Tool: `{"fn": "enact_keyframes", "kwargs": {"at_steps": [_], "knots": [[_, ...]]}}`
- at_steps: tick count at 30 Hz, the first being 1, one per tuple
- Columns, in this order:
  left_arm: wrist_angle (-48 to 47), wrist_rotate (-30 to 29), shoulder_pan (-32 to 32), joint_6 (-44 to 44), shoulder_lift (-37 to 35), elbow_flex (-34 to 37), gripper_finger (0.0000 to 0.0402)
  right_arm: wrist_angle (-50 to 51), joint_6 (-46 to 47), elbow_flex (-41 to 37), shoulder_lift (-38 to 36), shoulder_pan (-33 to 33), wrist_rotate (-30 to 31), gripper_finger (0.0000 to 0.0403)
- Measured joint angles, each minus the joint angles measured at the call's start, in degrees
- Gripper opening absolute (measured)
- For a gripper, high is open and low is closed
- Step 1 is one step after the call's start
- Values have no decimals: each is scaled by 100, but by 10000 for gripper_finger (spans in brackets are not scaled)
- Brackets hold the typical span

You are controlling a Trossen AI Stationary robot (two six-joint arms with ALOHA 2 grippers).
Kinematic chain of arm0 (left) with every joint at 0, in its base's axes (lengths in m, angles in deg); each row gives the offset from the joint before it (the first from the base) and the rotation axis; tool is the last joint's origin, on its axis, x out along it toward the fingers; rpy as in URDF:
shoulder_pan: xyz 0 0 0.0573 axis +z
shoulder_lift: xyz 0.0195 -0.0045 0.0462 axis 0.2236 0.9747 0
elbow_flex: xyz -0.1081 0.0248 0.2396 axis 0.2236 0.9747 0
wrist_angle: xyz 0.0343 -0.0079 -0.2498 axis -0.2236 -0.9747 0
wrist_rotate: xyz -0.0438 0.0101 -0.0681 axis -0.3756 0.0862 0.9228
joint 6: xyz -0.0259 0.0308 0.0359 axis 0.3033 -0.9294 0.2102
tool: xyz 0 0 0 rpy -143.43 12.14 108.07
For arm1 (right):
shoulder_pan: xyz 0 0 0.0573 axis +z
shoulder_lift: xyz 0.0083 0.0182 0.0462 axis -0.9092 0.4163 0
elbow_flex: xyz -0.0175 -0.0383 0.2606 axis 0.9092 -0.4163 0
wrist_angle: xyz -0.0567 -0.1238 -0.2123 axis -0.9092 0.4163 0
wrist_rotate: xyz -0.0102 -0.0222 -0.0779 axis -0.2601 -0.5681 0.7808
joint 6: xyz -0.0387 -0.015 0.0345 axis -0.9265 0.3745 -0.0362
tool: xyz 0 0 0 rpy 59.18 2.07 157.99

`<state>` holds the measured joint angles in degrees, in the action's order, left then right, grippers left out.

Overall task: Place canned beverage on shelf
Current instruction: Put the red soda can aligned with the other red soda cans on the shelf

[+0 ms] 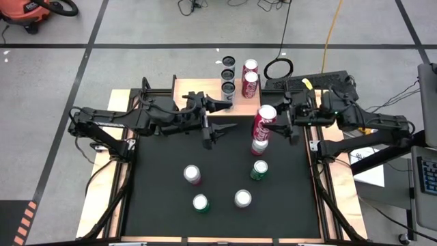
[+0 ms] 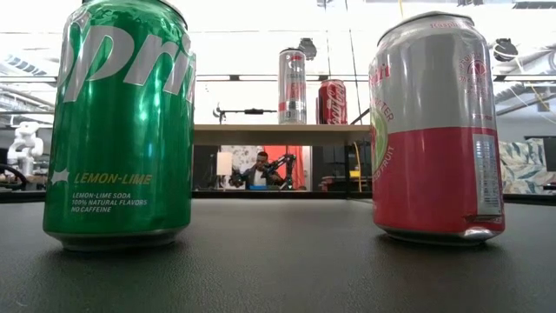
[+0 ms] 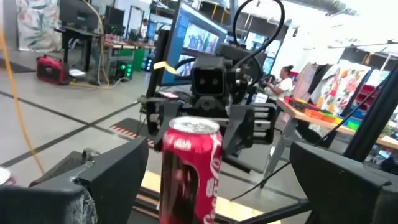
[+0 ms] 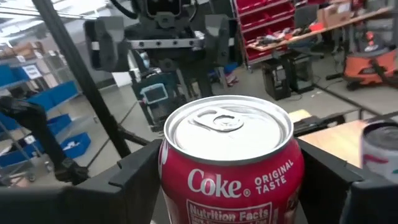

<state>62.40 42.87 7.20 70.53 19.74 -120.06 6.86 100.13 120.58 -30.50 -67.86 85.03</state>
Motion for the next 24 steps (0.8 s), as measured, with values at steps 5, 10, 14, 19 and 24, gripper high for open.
{"fn": "enact_keyframes", "kwargs": {"at_steps": [5,10,14,19,24], "knots": [[-184,-497,2,133,2,0,393,41,-132,90,25,-450,-179,274],[-386,-943,9,448,2,0,393,196,-139,305,14,-852,-852,274],[-489,-1087,13,455,4,0,393,432,-295,326,29,-1165,-1379,274],[-507,-1384,11,566,4,0,393,476,-465,328,62,-1612,-2017,274],[-672,-1735,62,599,4,2,393,527,-593,328,138,-2007,-2528,274]]}}
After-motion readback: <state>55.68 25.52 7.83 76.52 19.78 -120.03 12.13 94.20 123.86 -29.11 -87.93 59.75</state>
